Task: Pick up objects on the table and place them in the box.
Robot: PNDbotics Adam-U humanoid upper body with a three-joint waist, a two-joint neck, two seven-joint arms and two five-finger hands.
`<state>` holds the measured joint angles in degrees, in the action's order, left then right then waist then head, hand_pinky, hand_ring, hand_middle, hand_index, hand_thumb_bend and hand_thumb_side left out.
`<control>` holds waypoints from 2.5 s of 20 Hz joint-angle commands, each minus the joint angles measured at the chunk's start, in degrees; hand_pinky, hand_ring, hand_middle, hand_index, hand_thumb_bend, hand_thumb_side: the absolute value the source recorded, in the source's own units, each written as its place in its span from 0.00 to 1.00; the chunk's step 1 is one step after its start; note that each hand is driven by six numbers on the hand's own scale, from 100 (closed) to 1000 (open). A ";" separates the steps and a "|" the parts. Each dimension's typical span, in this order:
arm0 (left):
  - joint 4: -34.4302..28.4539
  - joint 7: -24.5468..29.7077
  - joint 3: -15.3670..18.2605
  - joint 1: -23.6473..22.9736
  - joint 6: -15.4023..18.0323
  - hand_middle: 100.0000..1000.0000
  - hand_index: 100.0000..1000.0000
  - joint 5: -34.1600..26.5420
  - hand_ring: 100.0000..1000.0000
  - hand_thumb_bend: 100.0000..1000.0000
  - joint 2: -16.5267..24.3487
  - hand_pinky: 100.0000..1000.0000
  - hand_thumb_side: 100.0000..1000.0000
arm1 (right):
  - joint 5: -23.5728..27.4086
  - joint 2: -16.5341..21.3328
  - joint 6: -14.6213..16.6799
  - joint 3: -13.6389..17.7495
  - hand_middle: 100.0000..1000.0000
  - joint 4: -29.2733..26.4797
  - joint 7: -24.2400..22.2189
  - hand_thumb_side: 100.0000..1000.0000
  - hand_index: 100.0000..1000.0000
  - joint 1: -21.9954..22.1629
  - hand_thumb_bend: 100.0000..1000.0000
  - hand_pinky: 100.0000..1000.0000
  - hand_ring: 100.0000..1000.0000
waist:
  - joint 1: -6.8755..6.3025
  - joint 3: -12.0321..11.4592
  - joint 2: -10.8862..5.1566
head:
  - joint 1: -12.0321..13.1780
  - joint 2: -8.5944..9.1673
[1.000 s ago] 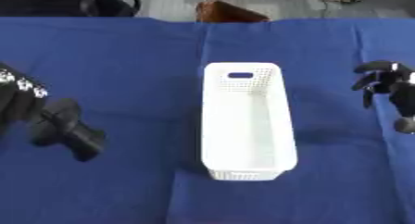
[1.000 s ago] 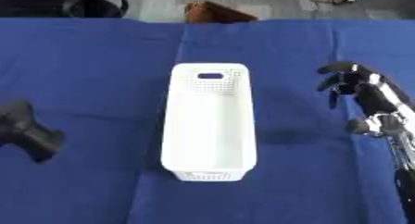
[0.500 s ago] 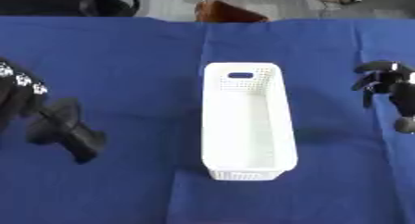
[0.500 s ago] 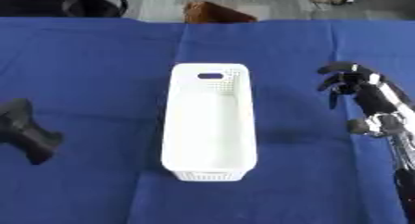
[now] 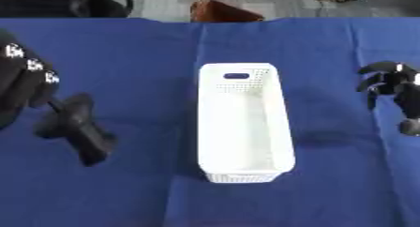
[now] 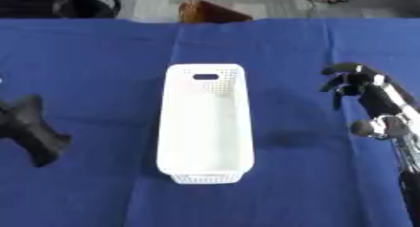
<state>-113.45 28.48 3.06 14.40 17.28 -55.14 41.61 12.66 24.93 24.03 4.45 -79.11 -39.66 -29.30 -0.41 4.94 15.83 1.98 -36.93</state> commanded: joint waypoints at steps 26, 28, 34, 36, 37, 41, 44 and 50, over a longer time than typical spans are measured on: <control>7.47 3.53 -2.48 11.41 -12.70 0.00 0.00 -10.73 0.00 0.00 3.06 0.00 0.58 | -0.86 -1.22 15.01 -2.81 0.72 0.16 -12.31 0.49 0.79 -5.86 1.00 0.28 0.59 | -1.90 13.16 2.97 | 3.45 6.02; 8.78 4.08 -3.13 11.94 -13.42 0.00 0.00 -11.12 0.00 0.00 3.40 0.00 0.60 | -0.80 -1.41 15.18 -2.90 0.72 0.21 -12.31 0.49 0.79 -6.21 1.00 0.28 0.59 | -1.88 13.93 3.20 | 3.80 6.23; 13.48 5.64 -4.54 14.17 -16.20 0.00 0.00 -12.26 0.00 0.00 4.55 0.00 0.62 | -0.74 -2.58 15.64 -3.71 0.72 0.20 -12.31 0.49 0.79 -7.77 1.00 0.28 0.59 | -1.89 17.11 4.06 | 4.64 6.88; 14.47 6.09 -4.87 14.73 -16.68 0.00 0.00 -12.05 0.00 0.00 4.63 0.00 0.62 | -0.68 -2.69 15.87 -3.75 0.72 0.28 -12.31 0.49 0.79 -8.12 1.00 0.28 0.59 | -1.86 17.95 4.46 | 4.57 6.89; 14.87 6.22 -5.00 15.00 -16.84 0.00 0.00 -11.90 0.00 0.00 4.62 0.00 0.62 | -0.67 -2.71 16.00 -3.74 0.72 0.37 -12.31 0.49 0.79 -8.28 1.00 0.28 0.59 | -1.84 18.20 4.65 | 4.53 6.87; 16.24 6.93 -6.00 15.87 -17.18 0.00 0.00 -10.27 0.00 0.00 4.38 0.00 0.62 | -0.94 -2.60 16.62 -4.06 0.72 0.89 -12.31 0.49 0.79 -8.59 1.00 0.28 0.59 | -1.87 18.53 4.97 | 4.76 6.56; 17.38 7.77 -6.76 16.46 -16.67 0.00 0.00 -8.47 0.00 0.00 4.01 0.00 0.62 | -0.96 -2.87 16.83 -4.48 0.72 0.90 -12.31 0.49 0.79 -8.96 1.00 0.28 0.59 | -1.95 18.52 5.11 | 4.96 6.53; 18.02 9.02 -6.75 16.42 -13.51 0.06 0.02 -4.48 0.00 0.00 3.55 0.00 0.63 | -1.26 -3.24 16.32 -4.31 0.72 1.07 -12.31 0.49 0.79 -9.02 1.00 0.28 0.59 | -2.09 18.38 4.88 | 4.94 6.39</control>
<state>-95.08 37.25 -4.20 30.07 2.83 -60.66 44.12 11.64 20.93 26.05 -0.29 -77.62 -37.64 -37.18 -2.63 23.33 21.98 6.69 -30.97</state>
